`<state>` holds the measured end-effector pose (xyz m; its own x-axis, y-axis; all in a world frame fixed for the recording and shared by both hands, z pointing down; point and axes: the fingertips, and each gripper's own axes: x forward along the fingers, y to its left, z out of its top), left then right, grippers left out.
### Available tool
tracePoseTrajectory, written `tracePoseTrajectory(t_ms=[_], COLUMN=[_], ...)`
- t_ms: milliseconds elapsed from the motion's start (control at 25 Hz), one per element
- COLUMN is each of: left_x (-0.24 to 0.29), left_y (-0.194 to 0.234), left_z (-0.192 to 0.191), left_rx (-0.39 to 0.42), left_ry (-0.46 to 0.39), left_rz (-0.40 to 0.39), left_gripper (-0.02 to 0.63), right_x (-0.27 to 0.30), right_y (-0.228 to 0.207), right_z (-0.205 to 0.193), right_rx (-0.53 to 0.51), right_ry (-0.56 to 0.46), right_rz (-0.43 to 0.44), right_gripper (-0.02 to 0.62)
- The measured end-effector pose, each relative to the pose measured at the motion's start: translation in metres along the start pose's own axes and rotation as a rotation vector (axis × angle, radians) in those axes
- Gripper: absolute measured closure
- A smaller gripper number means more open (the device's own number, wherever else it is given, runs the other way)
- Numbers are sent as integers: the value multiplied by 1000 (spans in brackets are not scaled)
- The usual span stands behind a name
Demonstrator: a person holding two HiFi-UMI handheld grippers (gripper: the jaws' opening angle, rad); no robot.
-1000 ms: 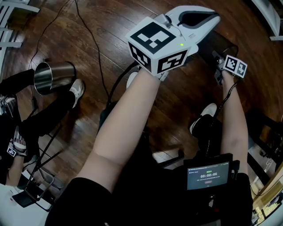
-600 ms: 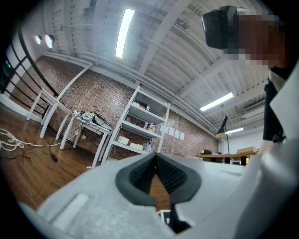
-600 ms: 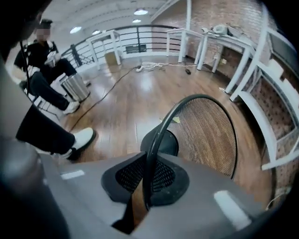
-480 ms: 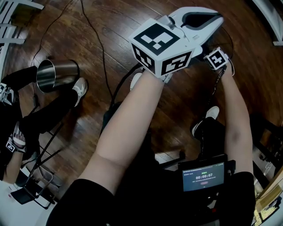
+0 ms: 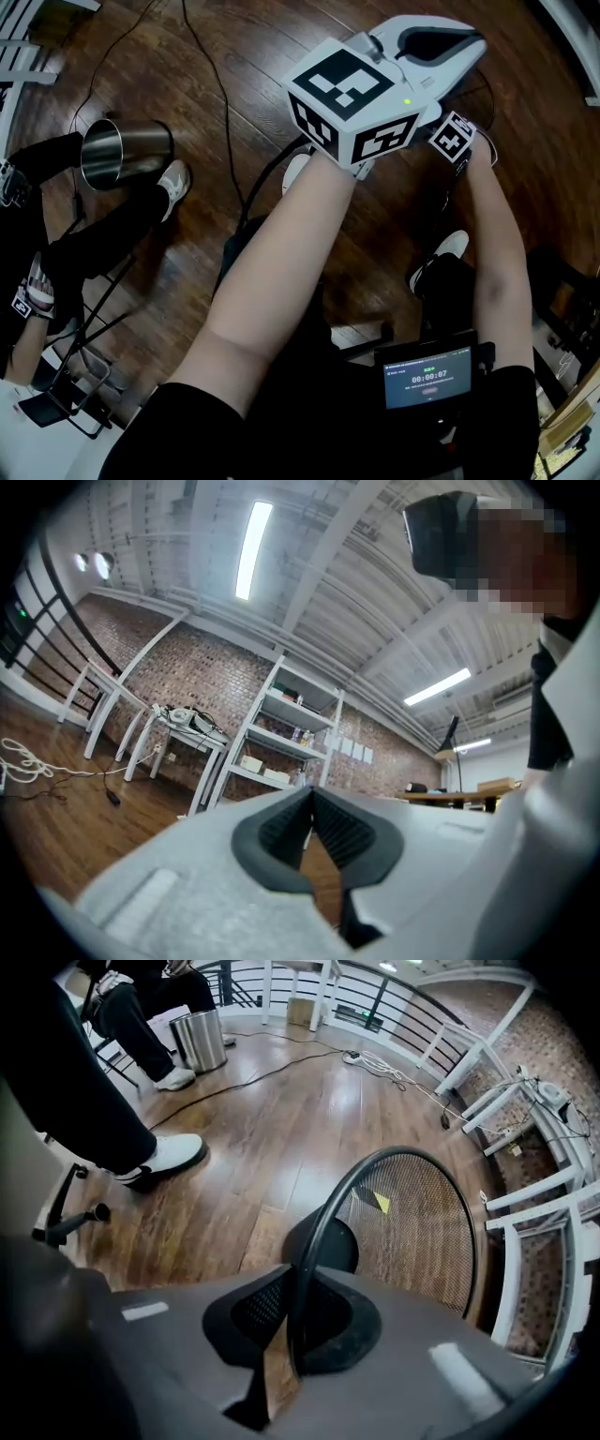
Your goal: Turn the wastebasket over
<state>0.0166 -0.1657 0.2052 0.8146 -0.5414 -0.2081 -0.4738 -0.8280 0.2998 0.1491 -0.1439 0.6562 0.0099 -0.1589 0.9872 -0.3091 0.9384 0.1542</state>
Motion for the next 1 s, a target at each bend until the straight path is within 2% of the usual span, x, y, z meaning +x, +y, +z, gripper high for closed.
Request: tracePoseTrajectory(t_ms=[200, 440, 600, 760, 840, 880, 1000], left_x=[2, 3, 4, 4, 3, 3, 7], left_y=[0, -3, -2, -1, -3, -5, -17], left_z=[0, -8, -14, -21, -24, -25, -30], left_rx=[2, 8, 19, 40, 47, 48, 67], left_ry=[6, 30, 49, 79, 91, 96, 125], left_rz=[2, -9, -2, 6, 8, 8, -12], left_gripper=[604, 604, 604, 604, 604, 604, 604], right_x=[4, 7, -7, -39, -67, -88, -183], right_y=[17, 22, 23, 25, 24, 19, -8], right_z=[3, 9, 17, 14, 12, 13, 21], right_rx=[-34, -31, -74, -73, -42, 1, 228], right_ry=[0, -29, -70, -140, -218, -287, -628], right_rz=[32, 8, 6, 13, -6, -30, -150], right_gripper=[577, 569, 469, 430, 430, 433, 568])
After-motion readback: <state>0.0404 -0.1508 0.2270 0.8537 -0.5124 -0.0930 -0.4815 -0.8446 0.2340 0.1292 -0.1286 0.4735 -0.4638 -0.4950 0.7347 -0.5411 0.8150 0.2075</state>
